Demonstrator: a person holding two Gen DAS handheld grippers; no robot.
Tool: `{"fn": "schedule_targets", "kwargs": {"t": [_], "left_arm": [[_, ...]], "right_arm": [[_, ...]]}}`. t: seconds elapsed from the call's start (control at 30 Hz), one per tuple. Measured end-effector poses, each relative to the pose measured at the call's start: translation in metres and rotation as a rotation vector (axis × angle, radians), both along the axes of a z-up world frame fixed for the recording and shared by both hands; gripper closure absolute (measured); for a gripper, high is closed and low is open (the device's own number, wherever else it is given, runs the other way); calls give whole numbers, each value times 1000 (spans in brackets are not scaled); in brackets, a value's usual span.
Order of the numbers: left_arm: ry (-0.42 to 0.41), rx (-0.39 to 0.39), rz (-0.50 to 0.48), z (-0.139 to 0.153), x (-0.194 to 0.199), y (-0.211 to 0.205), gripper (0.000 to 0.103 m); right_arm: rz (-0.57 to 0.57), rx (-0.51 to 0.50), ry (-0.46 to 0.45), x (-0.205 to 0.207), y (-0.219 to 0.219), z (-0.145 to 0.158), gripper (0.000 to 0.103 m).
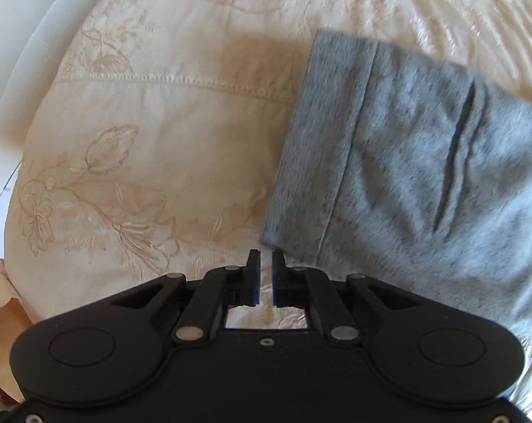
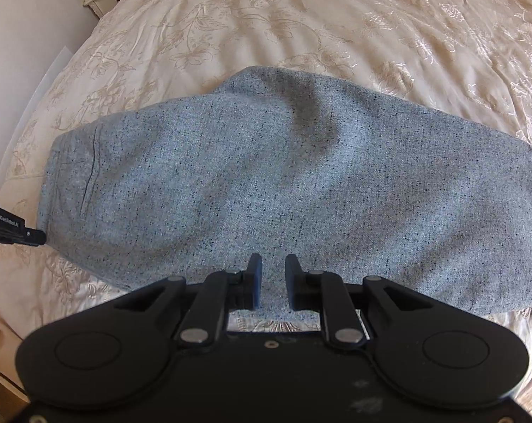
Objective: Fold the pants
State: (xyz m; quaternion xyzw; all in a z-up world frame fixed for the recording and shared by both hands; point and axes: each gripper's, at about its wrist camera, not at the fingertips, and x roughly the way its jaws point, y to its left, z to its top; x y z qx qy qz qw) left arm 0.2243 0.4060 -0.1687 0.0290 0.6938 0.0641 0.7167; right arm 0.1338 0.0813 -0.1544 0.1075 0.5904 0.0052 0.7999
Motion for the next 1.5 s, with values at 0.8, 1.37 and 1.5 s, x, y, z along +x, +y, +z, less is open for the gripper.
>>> {"fn": "schedule_targets", "kwargs": {"t": [0.8, 1.37, 1.5], "left_arm": [[-125, -59, -230, -7, 9, -59, 56], [-157, 6, -241, -15, -44, -63, 55], [-155, 5, -236, -16, -39, -66, 55]], "right_arm": [[-40, -69, -129, 165, -28, 10, 79], [124, 84, 64, 164, -9, -39, 77], [174, 54, 48, 151, -7, -30, 78]]}}
